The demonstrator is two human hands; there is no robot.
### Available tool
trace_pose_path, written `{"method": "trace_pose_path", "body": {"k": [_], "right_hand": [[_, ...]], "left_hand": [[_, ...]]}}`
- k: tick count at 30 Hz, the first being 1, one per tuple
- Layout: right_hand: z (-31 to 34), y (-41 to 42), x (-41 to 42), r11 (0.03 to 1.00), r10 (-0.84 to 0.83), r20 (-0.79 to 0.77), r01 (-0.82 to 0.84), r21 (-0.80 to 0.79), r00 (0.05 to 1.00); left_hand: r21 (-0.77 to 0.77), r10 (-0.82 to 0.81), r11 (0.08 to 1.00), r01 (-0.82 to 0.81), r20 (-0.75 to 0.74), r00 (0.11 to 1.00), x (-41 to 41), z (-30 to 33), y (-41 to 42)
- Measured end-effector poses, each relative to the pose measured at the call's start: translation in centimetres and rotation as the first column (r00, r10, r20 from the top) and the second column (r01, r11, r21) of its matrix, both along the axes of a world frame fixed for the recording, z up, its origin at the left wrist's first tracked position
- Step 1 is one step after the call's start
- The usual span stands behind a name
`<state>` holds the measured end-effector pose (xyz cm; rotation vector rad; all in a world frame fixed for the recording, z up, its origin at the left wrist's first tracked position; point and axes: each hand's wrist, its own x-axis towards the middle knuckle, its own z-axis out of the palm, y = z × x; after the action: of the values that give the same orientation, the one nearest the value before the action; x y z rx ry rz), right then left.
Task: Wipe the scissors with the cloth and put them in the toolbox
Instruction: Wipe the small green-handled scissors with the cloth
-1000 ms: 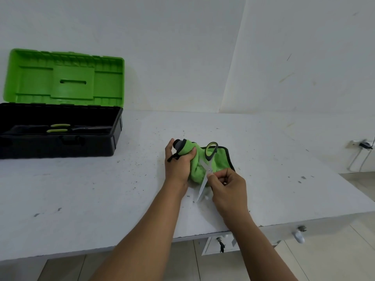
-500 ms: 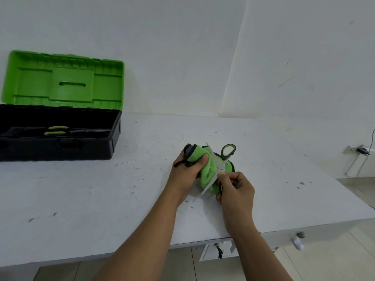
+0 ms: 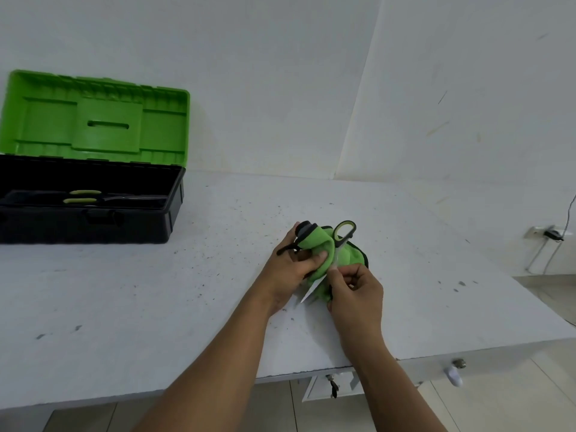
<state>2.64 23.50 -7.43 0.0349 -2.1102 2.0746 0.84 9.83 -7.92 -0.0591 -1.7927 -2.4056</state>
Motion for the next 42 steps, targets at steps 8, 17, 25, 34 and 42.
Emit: {"method": "trace_pose_path", "body": {"k": [8, 17, 25, 34, 42], "right_hand": [[0.1, -0.4, 0.0, 0.984, 0.052, -0.025, -0.047, 0.172, 0.998], [-0.2, -0.1, 0.4, 0.984, 0.051, -0.003, -0.05, 0.173, 0.999], [0.2, 0.4, 1.0, 0.999, 0.023, 0.066, -0.021, -0.032, 0.998], [0.3, 0.6, 0.0, 0.948, -0.045, 0.097, 0.074, -0.311, 0.994], [0.8, 0.6, 0.1, 0.968, -0.005, 0.109, 0.032, -0.249, 0.994]], "left_hand": [[0.134, 0.262, 0.951, -0.277, 0.121, 0.958, -0.3, 0.4, 0.4], [0.216, 0.422, 0.866, -0.451, 0.171, 0.891, -1.5, 0.5, 0.5], [0.341, 0.591, 0.689, -0.64, 0.248, 0.768, -2.3, 0.8, 0.1], [0.1, 0.077, 0.991, -0.087, 0.096, 0.992, 0.6, 1.0, 0.1], [-0.045, 0.08, 0.996, -0.078, 0.064, 0.995, 0.9, 0.5, 0.4]]}}
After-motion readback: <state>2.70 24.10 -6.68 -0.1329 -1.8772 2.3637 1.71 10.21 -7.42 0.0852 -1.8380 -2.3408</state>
